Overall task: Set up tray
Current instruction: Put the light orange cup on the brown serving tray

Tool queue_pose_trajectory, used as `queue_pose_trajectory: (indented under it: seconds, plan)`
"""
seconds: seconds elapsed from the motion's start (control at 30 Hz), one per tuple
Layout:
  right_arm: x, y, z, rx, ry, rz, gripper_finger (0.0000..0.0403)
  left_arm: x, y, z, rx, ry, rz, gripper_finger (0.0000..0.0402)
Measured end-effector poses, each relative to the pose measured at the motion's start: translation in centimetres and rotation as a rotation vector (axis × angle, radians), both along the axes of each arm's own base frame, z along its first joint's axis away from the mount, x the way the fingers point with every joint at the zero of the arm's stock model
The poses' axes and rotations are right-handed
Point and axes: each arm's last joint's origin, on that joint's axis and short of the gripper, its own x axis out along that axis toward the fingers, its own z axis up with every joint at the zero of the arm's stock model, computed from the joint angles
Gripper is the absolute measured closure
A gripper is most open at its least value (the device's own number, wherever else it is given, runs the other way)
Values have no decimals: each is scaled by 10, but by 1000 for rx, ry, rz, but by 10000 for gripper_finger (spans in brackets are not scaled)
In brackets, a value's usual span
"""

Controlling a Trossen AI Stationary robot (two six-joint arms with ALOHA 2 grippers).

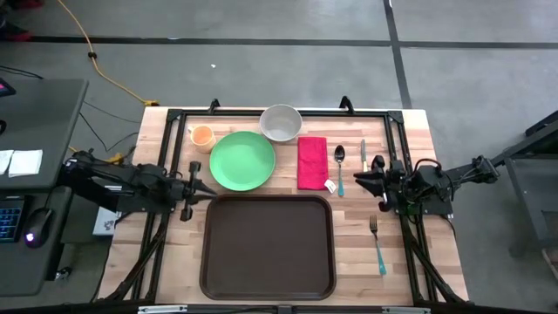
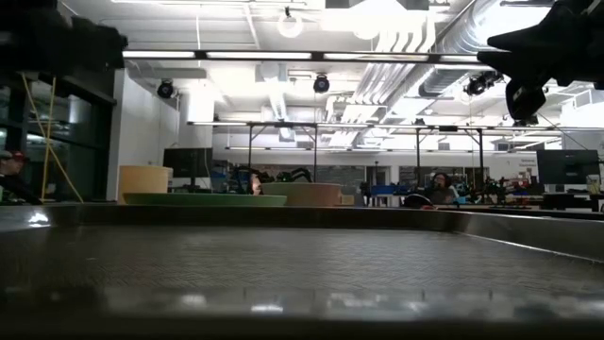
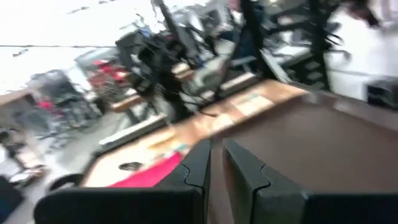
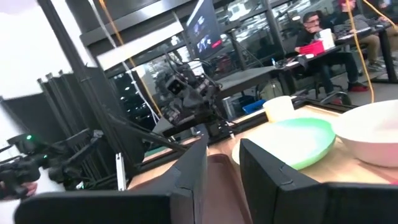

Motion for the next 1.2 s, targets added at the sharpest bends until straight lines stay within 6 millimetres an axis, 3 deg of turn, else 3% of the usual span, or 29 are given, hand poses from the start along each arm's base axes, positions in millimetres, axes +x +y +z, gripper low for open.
queue_pose_trajectory:
  seconds: [0.27,0.53,0.83,1.2]
  plan:
    - [0,-2,0,43,-2,-57,329,-9,7,38,-32,-70,163,328]
    - [-1,-3,1,54,-6,-108,329,-19,13,92,-27,-54,277,328]
    - [-2,-4,5,58,-50,-118,329,-16,15,147,29,76,358,328]
    - [-2,-4,7,47,-68,-137,329,-5,16,181,102,331,527,328]
